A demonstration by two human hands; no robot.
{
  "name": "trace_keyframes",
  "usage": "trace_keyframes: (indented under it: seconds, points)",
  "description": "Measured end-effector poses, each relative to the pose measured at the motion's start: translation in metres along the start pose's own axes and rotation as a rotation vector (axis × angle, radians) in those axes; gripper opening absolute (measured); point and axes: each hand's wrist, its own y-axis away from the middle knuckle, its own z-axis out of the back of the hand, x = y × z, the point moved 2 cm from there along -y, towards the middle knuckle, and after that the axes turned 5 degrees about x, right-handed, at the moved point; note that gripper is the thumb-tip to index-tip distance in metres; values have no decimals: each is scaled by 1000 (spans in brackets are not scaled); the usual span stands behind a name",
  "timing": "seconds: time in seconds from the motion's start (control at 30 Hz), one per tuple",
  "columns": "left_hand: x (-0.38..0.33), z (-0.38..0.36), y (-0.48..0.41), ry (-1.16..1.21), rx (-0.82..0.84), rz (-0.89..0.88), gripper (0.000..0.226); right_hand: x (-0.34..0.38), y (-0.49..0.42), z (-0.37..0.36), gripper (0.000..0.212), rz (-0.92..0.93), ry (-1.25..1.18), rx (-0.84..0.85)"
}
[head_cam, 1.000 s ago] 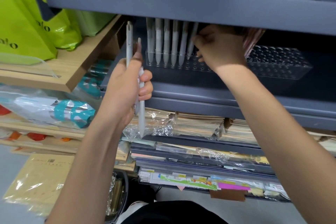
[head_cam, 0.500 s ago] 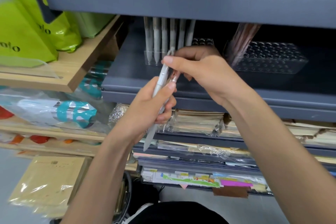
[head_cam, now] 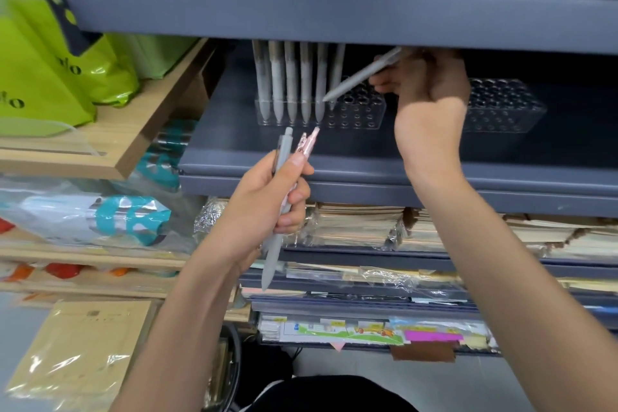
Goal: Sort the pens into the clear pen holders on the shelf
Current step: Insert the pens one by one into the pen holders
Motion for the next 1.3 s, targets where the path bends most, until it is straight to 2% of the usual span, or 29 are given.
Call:
trace_keyframes:
  seconds: [0.2, 0.33, 0.4, 0.63, 0.83, 0.93, 1.3]
  points:
    - [-1, 13, 3, 8, -50, -4, 24, -12, -5, -4, 15, 106, 290, 0]
    - [0, 20, 0, 59, -88, -22, 25, -11, -17, -13, 44, 98, 542, 79]
    - [0, 21, -1, 48, -92, -23, 24, -13, -26, -20, 45, 52, 611, 133]
    - [0, 23, 0, 2, -76, -23, 23, -16, -30, -37, 28, 28, 639, 200]
    - [2, 26, -1, -21, -74, -21, 23, -28, -29, -32, 23, 5, 554, 180]
    - [3, 26, -2, -15, -69, -22, 23, -35, -27, -29, 13, -8, 564, 153]
    - [1, 20, 5, -11, -108, -40, 24, -27, -21, -25, 14, -125, 504, 195]
